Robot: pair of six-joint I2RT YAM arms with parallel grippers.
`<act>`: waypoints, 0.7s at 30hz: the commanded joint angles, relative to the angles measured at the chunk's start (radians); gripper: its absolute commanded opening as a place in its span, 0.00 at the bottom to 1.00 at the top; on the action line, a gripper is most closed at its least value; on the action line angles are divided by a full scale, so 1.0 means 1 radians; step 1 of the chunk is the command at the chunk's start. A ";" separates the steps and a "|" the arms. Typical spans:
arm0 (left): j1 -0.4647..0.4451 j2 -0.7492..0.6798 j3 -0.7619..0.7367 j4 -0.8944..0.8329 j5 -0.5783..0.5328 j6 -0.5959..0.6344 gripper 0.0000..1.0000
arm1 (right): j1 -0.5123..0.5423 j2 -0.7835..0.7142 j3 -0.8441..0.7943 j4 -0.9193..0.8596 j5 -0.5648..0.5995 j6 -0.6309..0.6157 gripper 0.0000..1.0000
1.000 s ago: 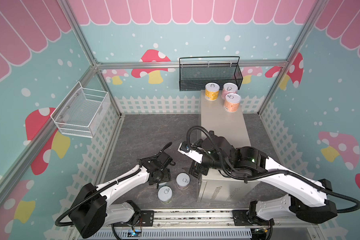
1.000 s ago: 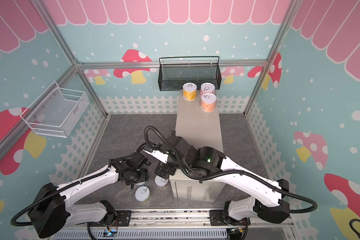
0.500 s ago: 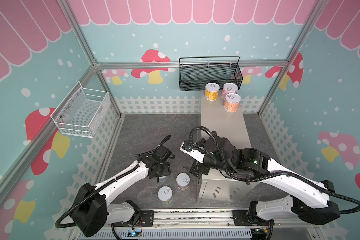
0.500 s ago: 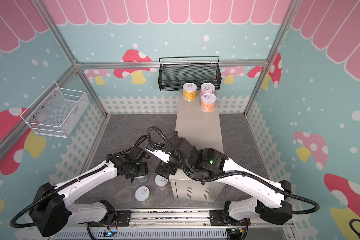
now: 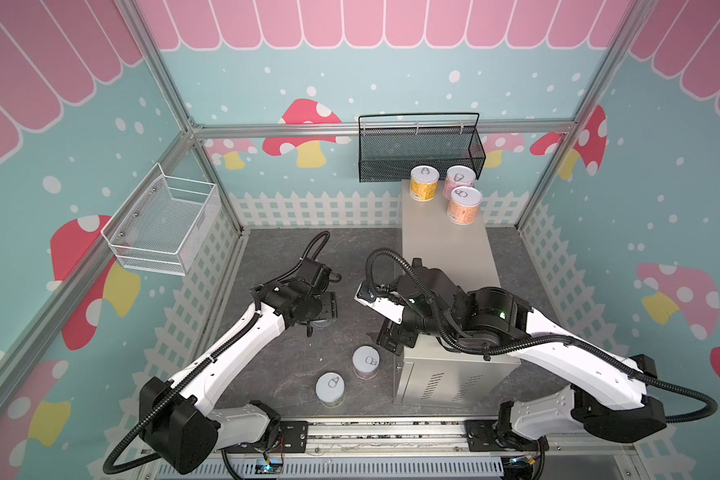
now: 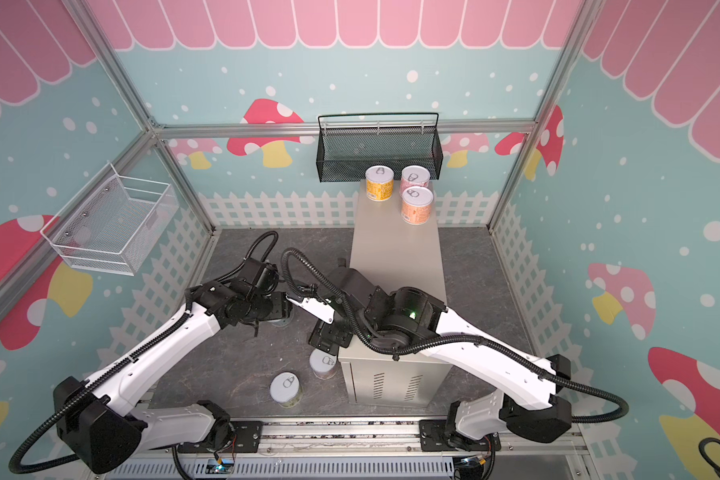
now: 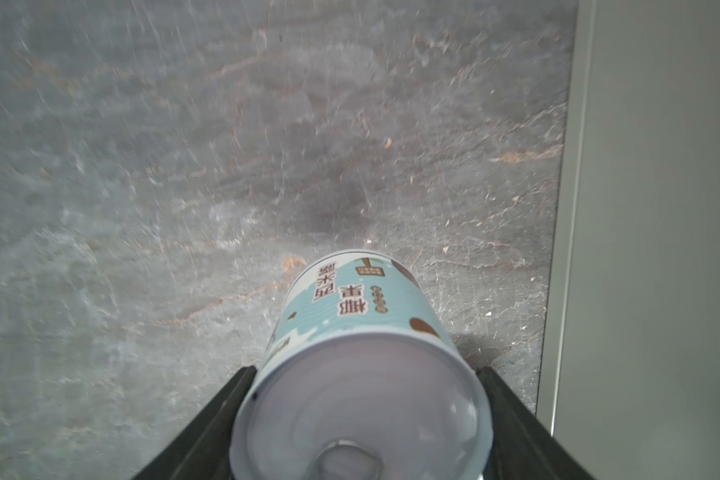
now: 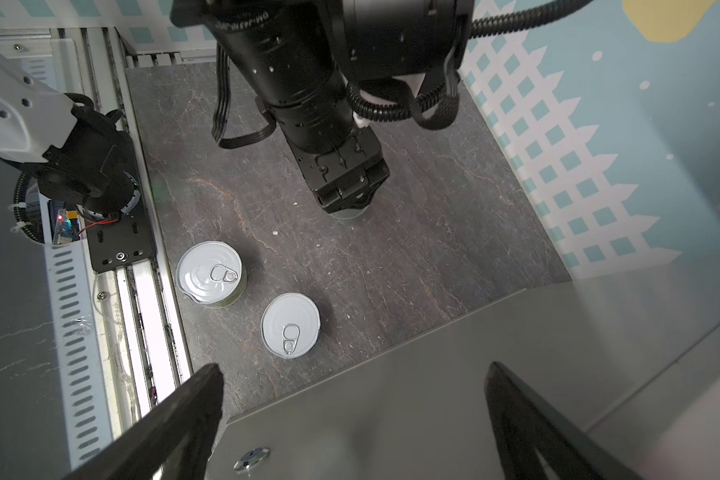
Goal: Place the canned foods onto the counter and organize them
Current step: 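Grasp the light-blue can with the left gripper and lift it, then carry the light-blue can onto the cabinet top while the right gripper withdraws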
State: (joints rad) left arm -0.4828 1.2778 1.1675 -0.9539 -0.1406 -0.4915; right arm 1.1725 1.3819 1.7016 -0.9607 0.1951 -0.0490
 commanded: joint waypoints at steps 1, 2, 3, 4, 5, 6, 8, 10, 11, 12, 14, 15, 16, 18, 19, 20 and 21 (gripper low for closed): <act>0.009 -0.008 0.092 -0.002 0.043 0.162 0.00 | 0.003 0.012 0.064 -0.038 0.025 -0.005 0.99; 0.009 -0.007 0.121 -0.010 0.048 0.192 0.00 | 0.003 0.016 0.075 -0.039 0.030 -0.005 0.99; 0.012 -0.005 0.145 -0.020 0.042 0.211 0.00 | 0.003 0.018 0.083 -0.037 0.036 -0.002 0.99; 0.012 -0.005 0.174 -0.027 0.049 0.241 0.00 | 0.003 0.022 0.091 -0.034 0.046 0.002 0.99; 0.012 -0.009 0.198 -0.034 0.064 0.272 0.00 | 0.003 0.023 0.097 -0.031 0.053 0.003 0.99; 0.013 -0.015 0.215 -0.035 0.067 0.290 0.00 | 0.003 0.021 0.103 -0.029 0.062 0.007 0.99; 0.012 -0.035 0.246 -0.029 0.065 0.325 0.00 | 0.003 0.011 0.111 -0.023 0.096 0.019 0.99; 0.013 -0.053 0.273 -0.027 0.064 0.361 0.00 | 0.003 -0.003 0.115 -0.021 0.120 0.027 0.99; 0.013 -0.062 0.287 -0.026 0.065 0.381 0.00 | 0.003 -0.012 0.115 -0.023 0.137 0.032 0.99; 0.013 -0.069 0.297 -0.026 0.076 0.401 0.00 | 0.003 -0.019 0.115 -0.025 0.149 0.036 0.99; 0.013 -0.081 0.323 -0.025 0.120 0.443 0.00 | 0.003 -0.037 0.115 -0.038 0.179 0.047 0.99; 0.012 -0.083 0.333 -0.025 0.134 0.452 0.00 | 0.003 -0.044 0.115 -0.046 0.194 0.052 0.99; 0.013 -0.086 0.344 -0.026 0.151 0.466 0.00 | 0.002 -0.052 0.114 -0.058 0.217 0.061 0.99; 0.013 -0.087 0.367 -0.030 0.202 0.488 0.00 | 0.002 -0.064 0.114 -0.085 0.258 0.079 0.99; 0.013 -0.086 0.380 -0.032 0.223 0.493 0.00 | 0.003 -0.072 0.115 -0.096 0.277 0.087 0.99; 0.013 -0.083 0.390 -0.035 0.243 0.498 0.00 | 0.002 -0.079 0.115 -0.110 0.294 0.096 0.99; 0.013 -0.081 0.401 -0.038 0.269 0.507 0.00 | 0.002 -0.086 0.116 -0.123 0.317 0.104 0.99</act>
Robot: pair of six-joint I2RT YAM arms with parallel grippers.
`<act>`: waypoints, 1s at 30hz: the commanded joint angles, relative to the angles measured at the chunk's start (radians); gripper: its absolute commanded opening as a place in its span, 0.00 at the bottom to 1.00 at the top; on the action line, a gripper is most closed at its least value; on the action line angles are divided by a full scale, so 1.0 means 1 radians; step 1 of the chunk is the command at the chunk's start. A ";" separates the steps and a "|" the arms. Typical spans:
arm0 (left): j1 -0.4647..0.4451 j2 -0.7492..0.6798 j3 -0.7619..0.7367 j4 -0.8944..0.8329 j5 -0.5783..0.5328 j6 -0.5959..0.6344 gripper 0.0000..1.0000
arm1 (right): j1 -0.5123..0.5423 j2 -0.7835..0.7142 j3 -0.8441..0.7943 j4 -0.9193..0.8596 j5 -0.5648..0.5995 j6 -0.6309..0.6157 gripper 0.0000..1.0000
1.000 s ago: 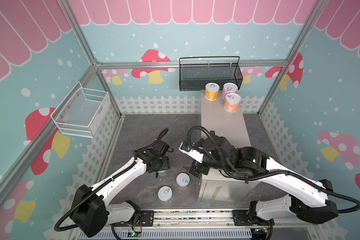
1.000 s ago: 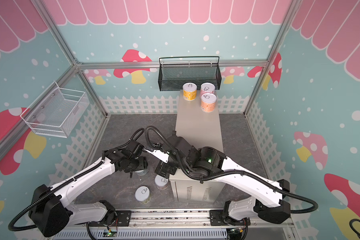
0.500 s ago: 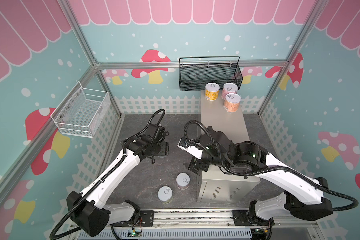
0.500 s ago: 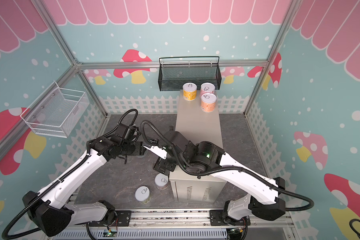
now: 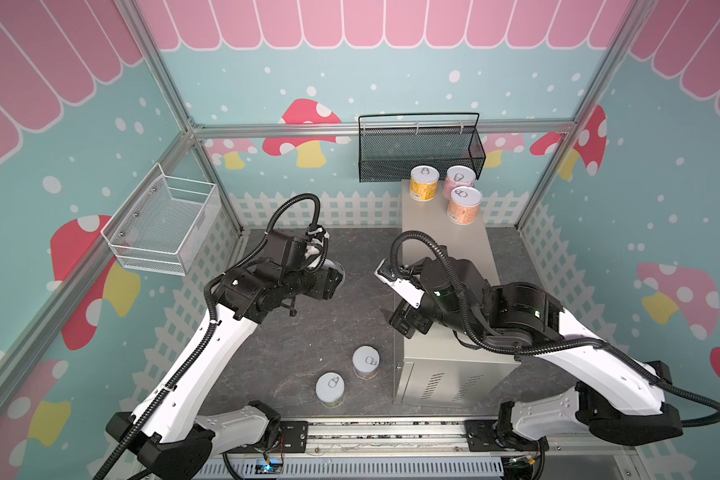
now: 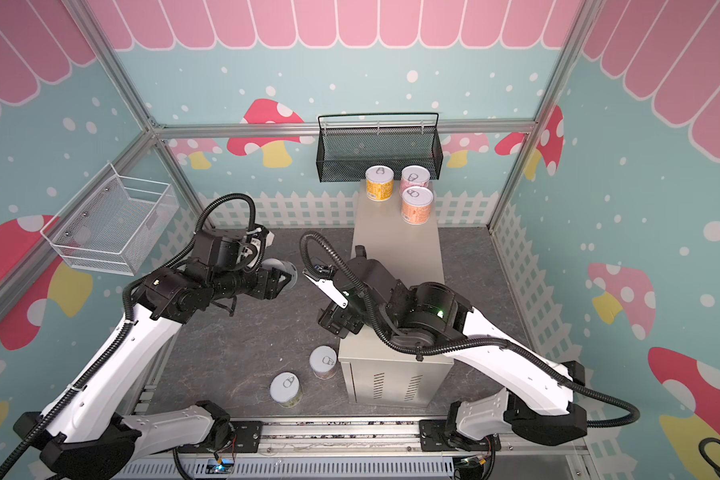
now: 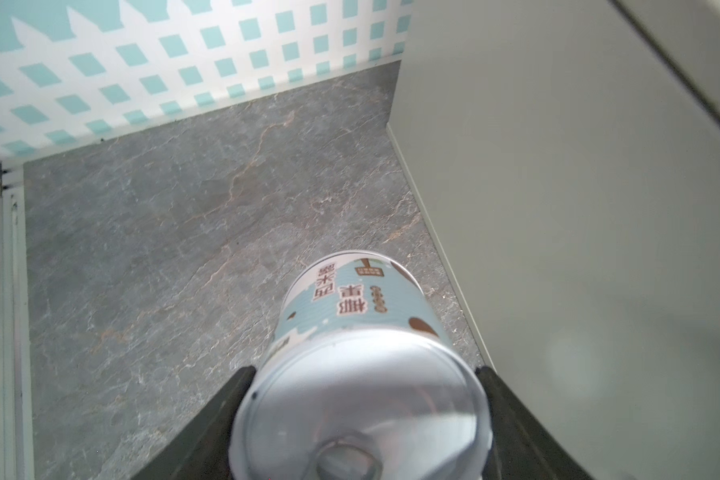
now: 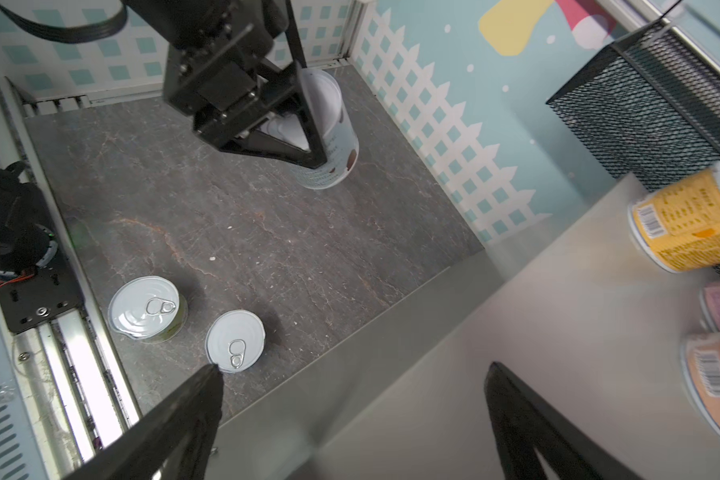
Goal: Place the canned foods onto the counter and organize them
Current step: 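Carry the light-blue can onto the cabinet top while the right gripper withdraws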
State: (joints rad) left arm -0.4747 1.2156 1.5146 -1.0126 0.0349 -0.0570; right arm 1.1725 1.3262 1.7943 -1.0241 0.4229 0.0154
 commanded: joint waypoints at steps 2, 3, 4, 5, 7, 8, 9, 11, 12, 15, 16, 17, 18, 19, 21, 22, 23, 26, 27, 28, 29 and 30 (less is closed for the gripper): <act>0.005 -0.008 0.086 0.013 0.160 0.094 0.00 | 0.002 -0.041 0.025 -0.100 0.161 0.062 0.99; 0.004 0.002 0.107 0.002 0.195 0.105 0.00 | 0.002 -0.045 0.022 -0.125 0.201 0.076 0.99; 0.005 0.015 0.137 -0.010 0.231 0.116 0.00 | 0.001 -0.046 0.020 -0.157 0.246 0.096 0.99; 0.004 0.028 0.167 -0.020 0.255 0.123 0.00 | 0.002 -0.049 0.017 -0.189 0.281 0.118 0.99; 0.004 0.050 0.221 -0.033 0.295 0.135 0.00 | 0.002 -0.066 0.011 -0.222 0.321 0.156 0.99; 0.003 0.062 0.249 -0.034 0.319 0.138 0.00 | 0.002 -0.081 0.005 -0.229 0.329 0.173 0.99; -0.002 0.071 0.271 -0.034 0.336 0.141 0.00 | 0.002 -0.099 -0.003 -0.227 0.329 0.184 0.99; -0.026 0.096 0.318 -0.031 0.353 0.144 0.00 | 0.002 -0.137 -0.020 -0.225 0.342 0.211 0.99; -0.041 0.110 0.337 -0.033 0.352 0.146 0.00 | 0.002 -0.150 -0.027 -0.225 0.347 0.220 0.99; -0.101 0.154 0.396 -0.046 0.324 0.156 0.00 | 0.002 -0.186 -0.048 -0.224 0.357 0.243 0.99; -0.120 0.172 0.422 -0.057 0.313 0.162 0.00 | 0.001 -0.196 -0.053 -0.224 0.357 0.248 0.99; -0.136 0.189 0.447 -0.066 0.305 0.166 0.00 | 0.001 -0.205 -0.059 -0.224 0.359 0.254 0.99; -0.144 0.204 0.470 -0.075 0.300 0.165 0.00 | 0.001 -0.212 -0.062 -0.224 0.359 0.257 0.99; -0.154 0.224 0.500 -0.086 0.293 0.162 0.00 | 0.001 -0.223 -0.067 -0.223 0.356 0.262 0.99; -0.167 0.259 0.555 -0.109 0.286 0.156 0.00 | 0.001 -0.239 -0.077 -0.224 0.347 0.265 0.99; -0.175 0.278 0.581 -0.120 0.291 0.151 0.00 | 0.002 -0.249 -0.085 -0.223 0.336 0.268 0.99; -0.184 0.297 0.606 -0.132 0.293 0.150 0.00 | 0.001 -0.261 -0.095 -0.223 0.332 0.271 0.99; -0.211 0.360 0.698 -0.192 0.287 0.162 0.00 | 0.002 -0.284 -0.117 -0.221 0.314 0.270 0.99; -0.220 0.383 0.732 -0.222 0.287 0.171 0.00 | 0.001 -0.289 -0.123 -0.219 0.304 0.264 0.99; -0.230 0.413 0.773 -0.257 0.280 0.181 0.00 | 0.002 -0.294 -0.127 -0.214 0.296 0.258 0.99; -0.239 0.440 0.817 -0.289 0.276 0.188 0.00 | 0.001 -0.299 -0.133 -0.209 0.289 0.252 0.99; -0.246 0.463 0.854 -0.317 0.275 0.194 0.00 | 0.001 -0.305 -0.139 -0.205 0.287 0.247 0.99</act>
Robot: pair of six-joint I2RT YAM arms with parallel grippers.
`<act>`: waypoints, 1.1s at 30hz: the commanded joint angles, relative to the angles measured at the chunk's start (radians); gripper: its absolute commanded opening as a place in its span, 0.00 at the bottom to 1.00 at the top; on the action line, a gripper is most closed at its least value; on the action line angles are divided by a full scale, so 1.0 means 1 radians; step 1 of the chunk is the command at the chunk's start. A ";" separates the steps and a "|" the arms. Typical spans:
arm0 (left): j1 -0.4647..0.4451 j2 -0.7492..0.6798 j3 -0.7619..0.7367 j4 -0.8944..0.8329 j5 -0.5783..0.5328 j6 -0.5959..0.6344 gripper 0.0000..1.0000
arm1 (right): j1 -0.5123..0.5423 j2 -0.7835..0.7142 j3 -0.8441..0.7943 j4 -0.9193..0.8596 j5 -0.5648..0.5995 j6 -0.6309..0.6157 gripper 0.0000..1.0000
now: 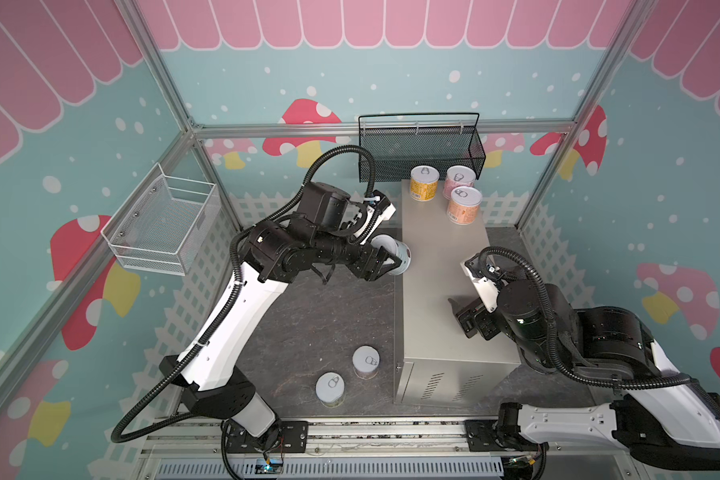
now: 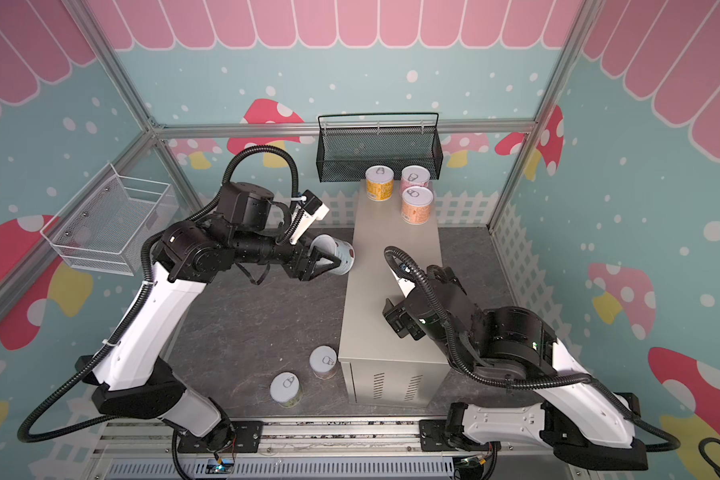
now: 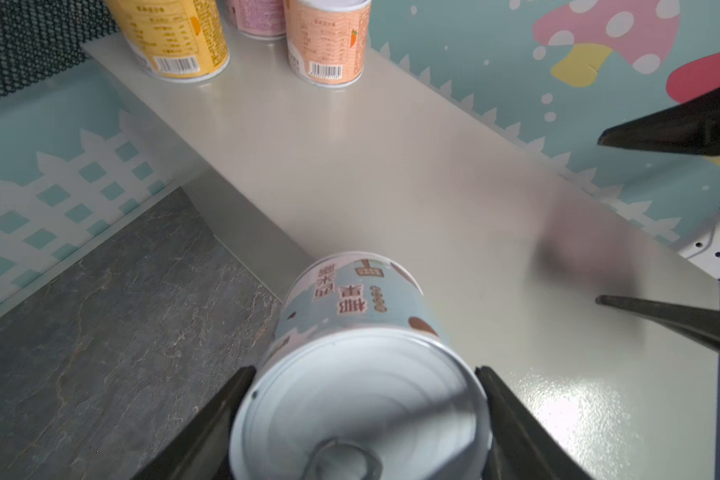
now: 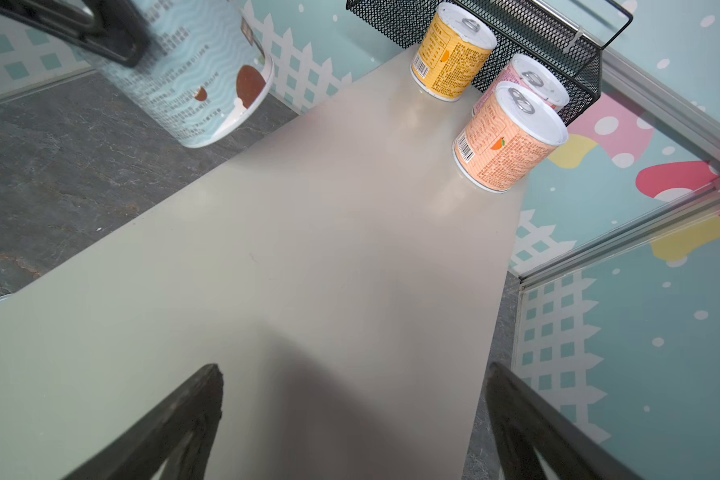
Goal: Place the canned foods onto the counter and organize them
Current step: 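Carry the light-blue can onto the cabinet top while the right gripper withdraws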
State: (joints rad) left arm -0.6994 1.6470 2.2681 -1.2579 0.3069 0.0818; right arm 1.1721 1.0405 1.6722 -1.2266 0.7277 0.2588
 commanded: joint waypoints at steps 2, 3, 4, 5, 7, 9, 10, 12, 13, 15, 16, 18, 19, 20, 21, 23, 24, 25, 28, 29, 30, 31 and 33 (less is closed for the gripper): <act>-0.039 0.077 0.171 -0.114 0.000 0.062 0.00 | 0.001 -0.032 -0.031 0.011 -0.023 -0.004 0.99; -0.049 0.098 0.204 -0.132 -0.001 0.065 0.00 | 0.001 -0.041 -0.039 0.022 -0.027 -0.009 0.99; -0.059 0.116 0.224 -0.144 -0.009 0.065 0.00 | 0.001 -0.049 -0.047 0.034 -0.028 -0.012 0.99; -0.066 0.129 0.237 -0.151 -0.013 0.064 0.00 | 0.001 -0.057 -0.051 0.040 -0.030 -0.014 0.99; -0.082 0.152 0.257 -0.163 -0.019 0.062 0.00 | 0.001 -0.078 -0.062 0.058 -0.037 -0.018 0.99; -0.101 0.173 0.278 -0.177 -0.035 0.064 0.00 | 0.001 -0.102 -0.079 0.080 -0.043 -0.023 0.99; -0.108 0.184 0.292 -0.182 -0.043 0.065 0.00 | 0.001 -0.115 -0.088 0.092 -0.047 -0.024 0.99; -0.118 0.201 0.309 -0.186 -0.054 0.065 0.00 | 0.001 -0.137 -0.106 0.116 -0.061 -0.033 0.99; -0.121 0.211 0.321 -0.187 -0.055 0.064 0.00 | 0.001 -0.148 -0.115 0.129 -0.066 -0.036 0.99; -0.127 0.231 0.342 -0.186 -0.053 0.058 0.00 | 0.001 -0.160 -0.127 0.148 -0.080 -0.042 0.99; -0.129 0.241 0.353 -0.186 -0.049 0.054 0.00 | 0.002 -0.163 -0.133 0.153 -0.083 -0.044 0.99; -0.134 0.261 0.375 -0.186 -0.042 0.049 0.00 | 0.002 -0.168 -0.142 0.159 -0.087 -0.046 0.99; -0.138 0.271 0.383 -0.184 -0.037 0.049 0.03 | 0.001 -0.169 -0.145 0.161 -0.091 -0.047 0.99; -0.139 0.280 0.389 -0.184 -0.035 0.047 0.06 | 0.001 -0.169 -0.148 0.164 -0.096 -0.049 0.99; -0.142 0.289 0.394 -0.185 -0.035 0.047 0.10 | 0.001 -0.170 -0.151 0.165 -0.098 -0.050 0.99; -0.145 0.303 0.400 -0.184 -0.032 0.044 0.17 | 0.002 -0.173 -0.156 0.171 -0.103 -0.052 0.99; -0.147 0.310 0.406 -0.184 -0.032 0.043 0.18 | 0.002 -0.175 -0.160 0.175 -0.105 -0.052 0.99; -0.147 0.317 0.411 -0.183 -0.031 0.041 0.20 | 0.002 -0.178 -0.163 0.177 -0.106 -0.053 0.99; -0.149 0.330 0.426 -0.182 -0.032 0.036 0.23 | 0.001 -0.184 -0.170 0.186 -0.109 -0.055 0.99; -0.149 0.333 0.428 -0.177 -0.035 0.033 0.25 | 0.001 -0.186 -0.171 0.188 -0.111 -0.057 0.99; -0.149 0.333 0.427 -0.173 -0.035 0.032 0.26 | 0.001 -0.186 -0.170 0.189 -0.111 -0.058 0.99; -0.149 0.335 0.427 -0.166 -0.032 0.032 0.28 | 0.001 -0.187 -0.170 0.189 -0.111 -0.058 0.99; -0.149 0.336 0.428 -0.158 -0.028 0.030 0.29 | 0.001 -0.187 -0.170 0.191 -0.110 -0.059 0.99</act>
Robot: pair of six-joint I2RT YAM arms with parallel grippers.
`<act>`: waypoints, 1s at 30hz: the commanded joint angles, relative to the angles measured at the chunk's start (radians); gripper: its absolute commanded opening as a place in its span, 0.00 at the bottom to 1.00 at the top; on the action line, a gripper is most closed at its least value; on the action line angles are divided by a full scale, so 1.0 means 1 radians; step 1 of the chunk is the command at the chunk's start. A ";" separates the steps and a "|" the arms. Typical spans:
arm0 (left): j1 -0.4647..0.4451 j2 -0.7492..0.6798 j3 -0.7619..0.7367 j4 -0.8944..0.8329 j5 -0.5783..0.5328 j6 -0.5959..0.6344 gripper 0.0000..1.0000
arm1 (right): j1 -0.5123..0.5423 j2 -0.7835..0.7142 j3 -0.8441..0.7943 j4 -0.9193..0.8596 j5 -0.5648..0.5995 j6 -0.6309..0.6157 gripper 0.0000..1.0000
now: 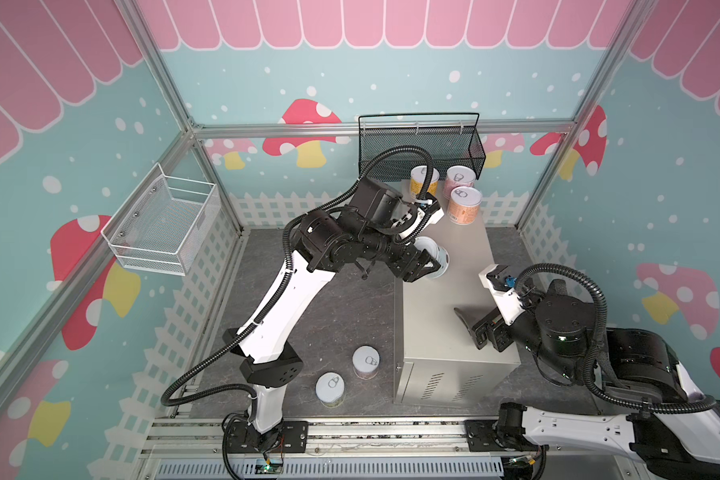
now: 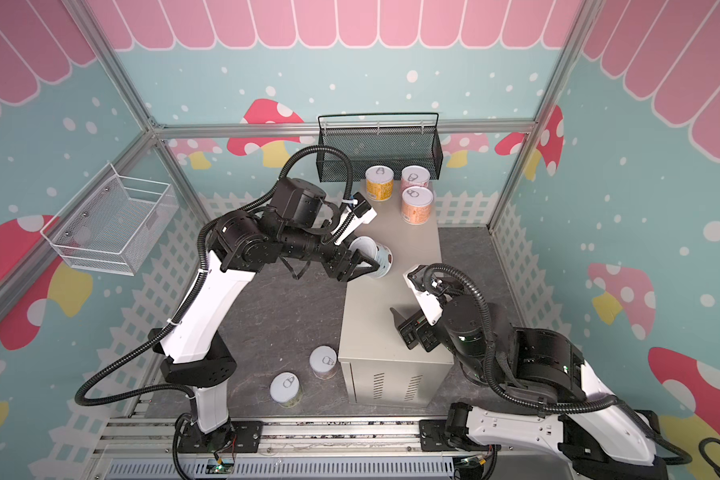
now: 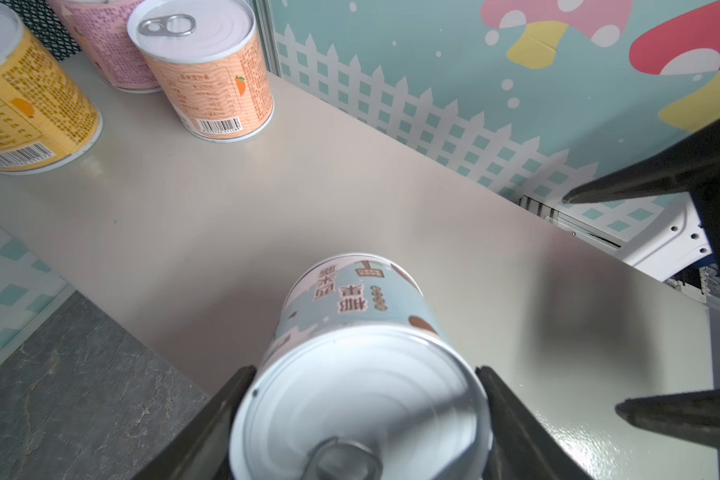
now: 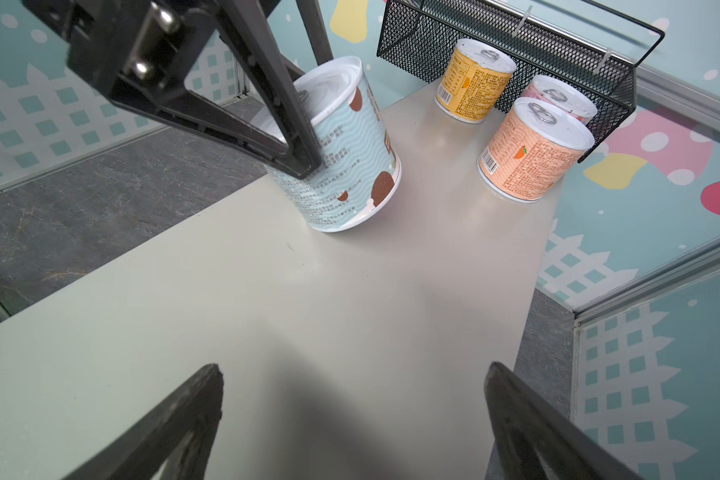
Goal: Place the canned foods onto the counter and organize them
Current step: 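Carry the light-blue can onto the cabinet top while the right gripper withdraws, then lower the light-blue can onto the cabinet top with the left gripper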
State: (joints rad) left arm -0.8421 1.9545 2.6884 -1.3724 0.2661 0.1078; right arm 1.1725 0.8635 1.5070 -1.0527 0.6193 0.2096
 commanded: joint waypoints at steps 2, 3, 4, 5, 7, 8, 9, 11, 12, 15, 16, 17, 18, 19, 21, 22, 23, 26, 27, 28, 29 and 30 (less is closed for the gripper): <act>-0.006 0.030 0.008 -0.034 0.019 0.001 0.32 | 0.001 -0.010 -0.004 0.022 -0.002 -0.012 0.99; -0.006 0.032 0.006 -0.029 0.025 -0.001 0.33 | 0.002 -0.010 -0.005 0.025 -0.003 -0.013 0.99; -0.006 0.034 0.004 -0.024 0.035 -0.003 0.35 | 0.001 -0.011 -0.004 0.027 -0.002 -0.015 0.99; -0.006 0.037 0.004 -0.020 0.040 -0.006 0.37 | 0.001 -0.010 -0.005 0.030 -0.003 -0.015 0.99; -0.006 0.041 0.005 -0.013 0.047 -0.007 0.41 | 0.001 -0.010 -0.005 0.033 -0.004 -0.015 0.99; -0.006 0.043 0.004 -0.008 0.048 -0.010 0.43 | 0.001 -0.008 -0.006 0.034 -0.004 -0.015 0.99; -0.006 0.045 0.004 -0.003 0.048 -0.012 0.44 | 0.001 -0.010 -0.007 0.034 -0.004 -0.015 0.99; -0.006 0.046 0.002 0.011 0.053 -0.017 0.48 | 0.001 -0.011 -0.008 0.034 -0.003 -0.013 0.99; -0.006 0.047 0.002 0.016 0.059 -0.019 0.48 | 0.001 -0.013 -0.010 0.034 -0.003 -0.012 0.99; -0.006 0.047 -0.001 0.033 0.061 -0.022 0.51 | 0.001 -0.021 -0.017 0.036 0.000 -0.006 0.99; -0.006 0.047 -0.001 0.036 0.060 -0.023 0.52 | 0.001 -0.023 -0.020 0.036 0.000 -0.004 0.99; -0.006 0.046 -0.001 0.042 0.058 -0.025 0.53 | 0.001 -0.026 -0.023 0.035 0.000 -0.003 0.99; -0.006 0.043 -0.008 0.049 0.059 -0.026 0.56 | 0.002 -0.029 -0.026 0.036 0.001 0.000 0.99; -0.006 0.040 -0.011 0.055 0.061 -0.028 0.56 | 0.002 -0.033 -0.029 0.037 0.000 0.003 0.99; -0.006 0.034 -0.026 0.070 0.061 -0.032 0.58 | 0.001 -0.036 -0.035 0.036 -0.002 0.005 0.99; -0.006 0.031 -0.033 0.076 0.064 -0.033 0.59 | 0.001 -0.037 -0.036 0.036 -0.002 0.008 0.99; -0.006 0.028 -0.038 0.080 0.066 -0.034 0.60 | 0.001 -0.040 -0.037 0.037 -0.003 0.009 0.99; -0.006 0.029 -0.041 0.086 0.067 -0.033 0.63 | 0.001 -0.042 -0.037 0.036 -0.008 0.013 0.99; -0.006 0.027 -0.042 0.088 0.067 -0.033 0.64 | 0.001 -0.041 -0.036 0.036 -0.009 0.014 0.99; -0.006 0.027 -0.043 0.090 0.067 -0.033 0.66 | 0.001 -0.041 -0.037 0.036 -0.008 0.015 0.99; -0.006 0.026 -0.044 0.093 0.067 -0.031 0.66 | 0.001 -0.043 -0.038 0.036 -0.007 0.016 0.99; -0.006 0.026 -0.045 0.095 0.065 -0.031 0.68 | 0.001 -0.044 -0.040 0.036 -0.008 0.017 0.99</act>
State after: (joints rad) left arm -0.8421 1.9785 2.6575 -1.2659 0.3180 0.0742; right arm 1.1725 0.8295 1.4792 -1.0248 0.6109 0.2111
